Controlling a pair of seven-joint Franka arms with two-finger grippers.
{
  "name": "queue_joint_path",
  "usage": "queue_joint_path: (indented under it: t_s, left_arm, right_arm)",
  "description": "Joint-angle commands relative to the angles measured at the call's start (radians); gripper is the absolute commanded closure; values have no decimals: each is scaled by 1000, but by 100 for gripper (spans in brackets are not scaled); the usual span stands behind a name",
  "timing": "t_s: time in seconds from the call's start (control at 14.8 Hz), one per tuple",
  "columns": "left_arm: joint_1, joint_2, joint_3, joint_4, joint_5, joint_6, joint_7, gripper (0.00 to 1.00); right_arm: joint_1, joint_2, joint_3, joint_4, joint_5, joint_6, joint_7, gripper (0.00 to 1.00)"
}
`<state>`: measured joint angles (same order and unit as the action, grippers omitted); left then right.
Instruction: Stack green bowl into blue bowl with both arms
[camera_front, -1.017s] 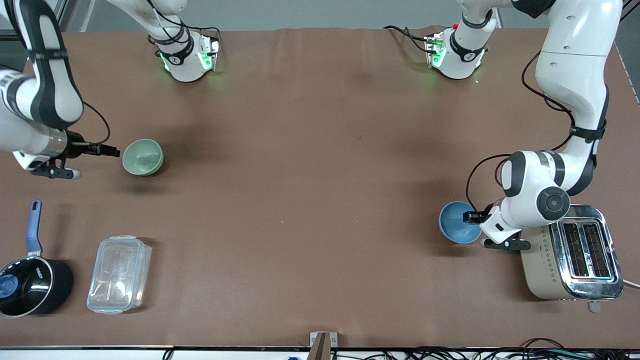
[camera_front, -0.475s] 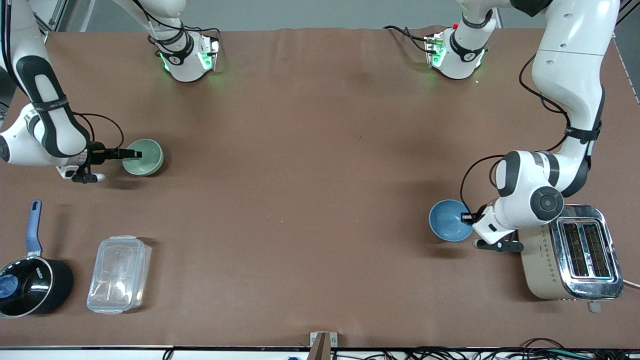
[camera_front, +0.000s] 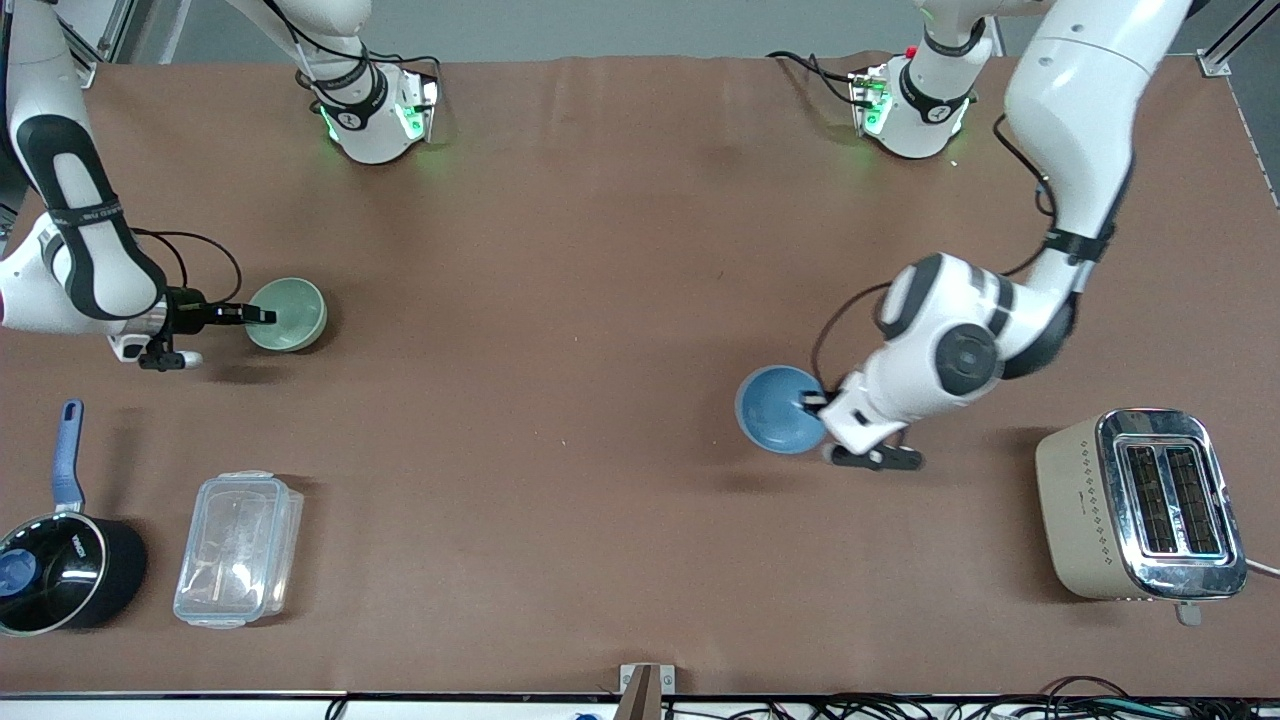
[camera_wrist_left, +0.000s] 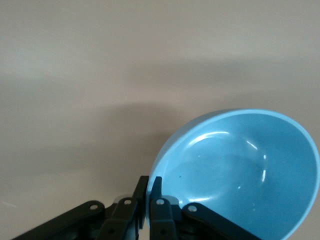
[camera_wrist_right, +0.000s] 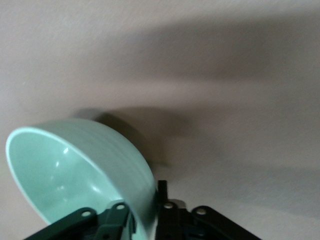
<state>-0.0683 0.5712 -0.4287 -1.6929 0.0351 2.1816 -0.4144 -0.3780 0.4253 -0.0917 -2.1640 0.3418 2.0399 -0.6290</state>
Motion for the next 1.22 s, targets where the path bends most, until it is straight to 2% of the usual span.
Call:
queue_joint_path:
  t_s: [0.0, 0.2, 0.34, 0.54, 0.68, 0.81, 0.88, 1.08, 1.15]
  left_arm:
    - [-118, 10, -7, 21, -11, 13, -162, 100]
    - [-261, 74, -1, 65, -6, 65, -314, 100]
    - [-313, 117, 1, 64, -4, 159, -371, 100]
    - [-366, 171, 5, 65, 12, 233, -421, 99]
    - [-367, 188, 5, 65, 16, 244, -431, 96]
    - [-387, 203, 8, 68, 16, 254, -469, 86]
    - [-399, 207, 27, 73, 16, 262, -480, 78]
    - [-409, 179, 68, 102, 17, 232, -480, 6]
    - [-400, 142, 86, 120, 17, 189, -478, 0]
  right_arm:
    - [1, -74, 17, 12, 54, -119, 27, 100]
    - [46, -155, 17, 12, 55, -167, 81, 100]
    - [82, -190, 20, 12, 56, -202, 170, 100]
    - [191, -237, 21, 10, 59, -227, 331, 99]
    - [263, -237, 21, 3, 116, -228, 399, 99]
    - [344, -234, 21, 3, 178, -216, 466, 99]
    - [391, -232, 21, 4, 207, -205, 518, 99]
    - [551, -224, 21, 4, 285, -112, 664, 99]
    - [614, -223, 21, 4, 324, -66, 713, 99]
